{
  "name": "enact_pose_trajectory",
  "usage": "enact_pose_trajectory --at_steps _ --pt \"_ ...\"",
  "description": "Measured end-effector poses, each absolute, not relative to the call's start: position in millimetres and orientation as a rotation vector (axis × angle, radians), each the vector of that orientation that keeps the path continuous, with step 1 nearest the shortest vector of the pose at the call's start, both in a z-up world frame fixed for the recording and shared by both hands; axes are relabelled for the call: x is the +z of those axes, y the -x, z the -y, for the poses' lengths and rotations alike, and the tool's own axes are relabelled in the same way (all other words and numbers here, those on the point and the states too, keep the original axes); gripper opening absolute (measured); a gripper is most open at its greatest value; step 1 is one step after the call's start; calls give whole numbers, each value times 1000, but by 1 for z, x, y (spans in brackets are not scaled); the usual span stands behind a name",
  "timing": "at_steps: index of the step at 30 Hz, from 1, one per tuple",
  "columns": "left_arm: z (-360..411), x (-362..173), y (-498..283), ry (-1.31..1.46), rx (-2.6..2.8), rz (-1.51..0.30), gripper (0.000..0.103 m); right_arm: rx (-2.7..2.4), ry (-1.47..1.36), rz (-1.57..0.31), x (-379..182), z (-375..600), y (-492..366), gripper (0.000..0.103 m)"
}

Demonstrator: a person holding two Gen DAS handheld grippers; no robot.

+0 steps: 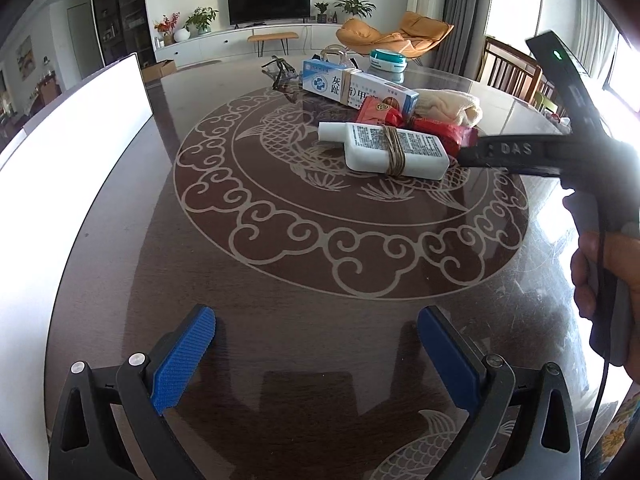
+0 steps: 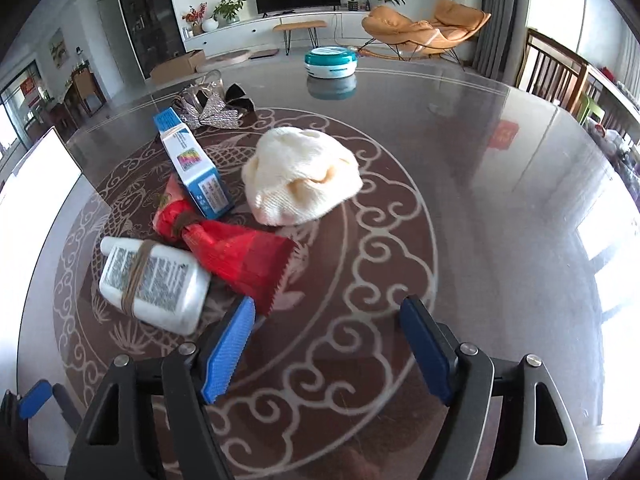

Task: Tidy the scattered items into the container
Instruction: 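Move both open tools back over the table toward the remaining items, then lower the open left tool around the twine-tied white bottle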

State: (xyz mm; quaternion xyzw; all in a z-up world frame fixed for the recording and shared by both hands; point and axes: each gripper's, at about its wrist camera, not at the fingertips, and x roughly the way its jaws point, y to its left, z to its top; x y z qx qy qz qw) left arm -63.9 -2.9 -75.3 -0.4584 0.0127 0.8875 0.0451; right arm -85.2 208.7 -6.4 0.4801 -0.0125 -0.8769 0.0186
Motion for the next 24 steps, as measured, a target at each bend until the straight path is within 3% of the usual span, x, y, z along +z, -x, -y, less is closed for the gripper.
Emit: enact_pose_trajectory --at_steps 8,24 --pt "4 -75 63 1395 2713 -26 103 -2226 -1165 -73 5 -158 50 75" --pt "1 -76 68 1435 2721 -57 103 -2483 -1219 -222 -10 -206 17 76"
